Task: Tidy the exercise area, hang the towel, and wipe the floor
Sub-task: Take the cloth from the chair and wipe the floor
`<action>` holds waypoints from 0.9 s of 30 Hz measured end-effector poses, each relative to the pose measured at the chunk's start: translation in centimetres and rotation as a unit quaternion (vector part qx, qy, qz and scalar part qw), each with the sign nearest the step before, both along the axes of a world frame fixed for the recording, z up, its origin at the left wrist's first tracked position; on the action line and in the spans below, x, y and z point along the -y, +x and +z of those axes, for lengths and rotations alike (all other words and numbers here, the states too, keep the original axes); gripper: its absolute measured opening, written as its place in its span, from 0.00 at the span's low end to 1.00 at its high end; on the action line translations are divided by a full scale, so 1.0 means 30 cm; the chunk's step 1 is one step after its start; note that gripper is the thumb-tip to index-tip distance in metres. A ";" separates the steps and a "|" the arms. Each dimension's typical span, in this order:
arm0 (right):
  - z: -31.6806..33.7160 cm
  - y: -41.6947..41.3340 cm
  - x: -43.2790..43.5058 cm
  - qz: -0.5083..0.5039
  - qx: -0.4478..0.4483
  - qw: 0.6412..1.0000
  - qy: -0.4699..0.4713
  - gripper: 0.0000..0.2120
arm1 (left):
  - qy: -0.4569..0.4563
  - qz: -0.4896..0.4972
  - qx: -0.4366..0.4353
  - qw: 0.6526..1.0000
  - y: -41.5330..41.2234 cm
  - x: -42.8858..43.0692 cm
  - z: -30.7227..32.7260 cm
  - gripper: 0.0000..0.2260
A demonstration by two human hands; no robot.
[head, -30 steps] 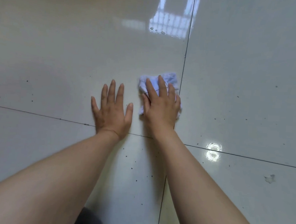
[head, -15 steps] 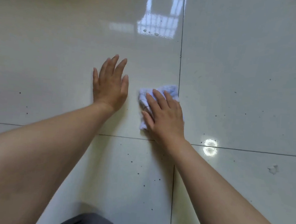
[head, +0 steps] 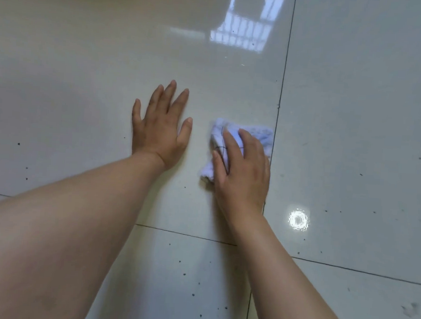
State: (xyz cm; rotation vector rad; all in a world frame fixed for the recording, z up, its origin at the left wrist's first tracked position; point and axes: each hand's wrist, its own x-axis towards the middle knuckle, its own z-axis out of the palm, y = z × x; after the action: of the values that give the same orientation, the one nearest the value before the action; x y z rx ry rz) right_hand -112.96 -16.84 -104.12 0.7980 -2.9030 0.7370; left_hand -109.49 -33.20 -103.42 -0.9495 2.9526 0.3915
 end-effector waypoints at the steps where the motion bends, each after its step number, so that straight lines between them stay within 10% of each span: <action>1: 0.002 -0.020 0.011 -0.017 0.001 1.000 -0.001 0.20 | 0.002 0.001 0.000 1.000 -0.001 -0.001 0.002 0.28; 27: 0.021 -0.218 0.175 0.031 0.034 0.999 0.006 0.21 | 0.000 0.003 0.010 1.000 -0.006 0.000 0.007 0.31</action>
State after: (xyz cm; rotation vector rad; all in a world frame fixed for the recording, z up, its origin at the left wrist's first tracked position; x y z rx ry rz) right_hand -119.51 -22.10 -103.49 0.8854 -2.9578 0.7662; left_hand -109.66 -33.21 -103.21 -0.9576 2.9333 0.3798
